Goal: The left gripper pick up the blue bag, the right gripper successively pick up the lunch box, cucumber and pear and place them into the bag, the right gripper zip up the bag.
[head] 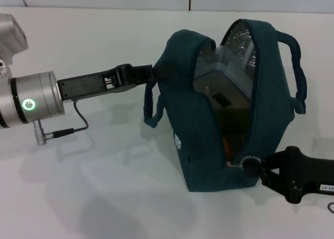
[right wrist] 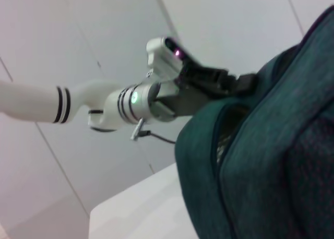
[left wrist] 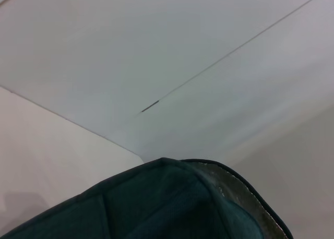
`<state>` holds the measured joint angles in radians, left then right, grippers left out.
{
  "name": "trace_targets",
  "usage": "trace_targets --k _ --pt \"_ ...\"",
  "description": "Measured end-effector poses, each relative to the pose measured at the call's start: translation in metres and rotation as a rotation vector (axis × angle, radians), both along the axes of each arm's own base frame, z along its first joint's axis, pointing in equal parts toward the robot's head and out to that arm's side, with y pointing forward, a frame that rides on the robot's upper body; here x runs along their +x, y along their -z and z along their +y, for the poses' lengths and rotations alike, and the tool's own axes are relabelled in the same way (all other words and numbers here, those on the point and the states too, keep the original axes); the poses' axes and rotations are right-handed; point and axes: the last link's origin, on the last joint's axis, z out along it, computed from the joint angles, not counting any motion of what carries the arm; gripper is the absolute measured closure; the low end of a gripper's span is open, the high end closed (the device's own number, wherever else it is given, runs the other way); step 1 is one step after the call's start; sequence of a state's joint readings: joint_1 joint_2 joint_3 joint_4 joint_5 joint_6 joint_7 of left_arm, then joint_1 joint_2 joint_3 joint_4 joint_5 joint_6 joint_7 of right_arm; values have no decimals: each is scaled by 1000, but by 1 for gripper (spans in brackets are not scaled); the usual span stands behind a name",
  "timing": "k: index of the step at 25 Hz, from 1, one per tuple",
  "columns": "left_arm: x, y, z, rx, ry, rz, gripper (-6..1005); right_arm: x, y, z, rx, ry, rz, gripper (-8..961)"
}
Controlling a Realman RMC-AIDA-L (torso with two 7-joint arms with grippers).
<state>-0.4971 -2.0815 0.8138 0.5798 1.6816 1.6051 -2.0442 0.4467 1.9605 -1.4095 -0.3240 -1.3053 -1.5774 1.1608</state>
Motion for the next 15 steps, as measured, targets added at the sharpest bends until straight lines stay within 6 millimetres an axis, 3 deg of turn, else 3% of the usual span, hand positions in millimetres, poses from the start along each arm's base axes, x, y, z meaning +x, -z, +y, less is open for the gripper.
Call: trace_targets --k 10,15 --pt "0 1 -1 8 17 7 932 -7 1 1 13 -27 19 945" --pt "2 1 -4 64 92 1 863 -17 -1 -1 -1 -81 59 945"
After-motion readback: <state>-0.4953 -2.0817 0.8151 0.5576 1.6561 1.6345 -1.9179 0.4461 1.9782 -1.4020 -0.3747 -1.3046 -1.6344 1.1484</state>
